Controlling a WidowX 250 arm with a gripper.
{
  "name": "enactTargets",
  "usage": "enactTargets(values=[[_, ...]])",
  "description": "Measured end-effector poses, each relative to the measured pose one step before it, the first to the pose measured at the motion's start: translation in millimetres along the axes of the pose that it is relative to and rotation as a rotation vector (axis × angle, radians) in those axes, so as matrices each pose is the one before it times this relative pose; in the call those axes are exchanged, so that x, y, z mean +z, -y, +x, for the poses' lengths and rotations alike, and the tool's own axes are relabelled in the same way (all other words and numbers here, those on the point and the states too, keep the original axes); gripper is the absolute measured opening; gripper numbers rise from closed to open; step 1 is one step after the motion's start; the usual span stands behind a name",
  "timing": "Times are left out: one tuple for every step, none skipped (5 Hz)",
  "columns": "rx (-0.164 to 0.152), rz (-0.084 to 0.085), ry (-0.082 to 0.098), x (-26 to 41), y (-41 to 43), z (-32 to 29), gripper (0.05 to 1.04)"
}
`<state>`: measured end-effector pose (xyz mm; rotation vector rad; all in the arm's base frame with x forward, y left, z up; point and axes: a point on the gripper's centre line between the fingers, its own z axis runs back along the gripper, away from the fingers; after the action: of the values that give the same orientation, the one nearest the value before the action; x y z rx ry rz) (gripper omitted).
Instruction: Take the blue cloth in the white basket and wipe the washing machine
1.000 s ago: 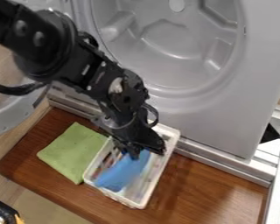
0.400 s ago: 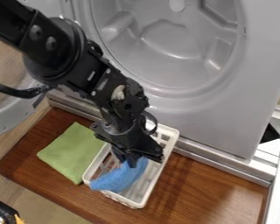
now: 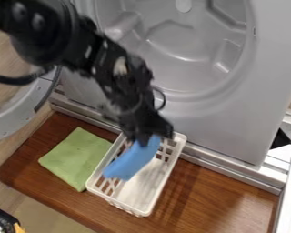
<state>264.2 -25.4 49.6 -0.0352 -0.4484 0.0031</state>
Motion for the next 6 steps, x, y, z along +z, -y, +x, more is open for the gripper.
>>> enactTargets(values=[[0.0148,-0.0019,0.0813,9.58,-1.98,33.63,0.079],[0.0274,0.0091,0.0449,0.02,1.67,32.02,0.079],[0.028,-0.0004,0.0458,-5.19,5.51,33.68,0.079],[0.0339,-0.0035,0.005,-16.65,3.67,24.62,0.079],[0.0229,0.0128,-0.0044,-20.7,-5.28,17.04,0.079],[0.0017,0.0223,-0.0409,-28.28,-4.67,5.04,0.079]])
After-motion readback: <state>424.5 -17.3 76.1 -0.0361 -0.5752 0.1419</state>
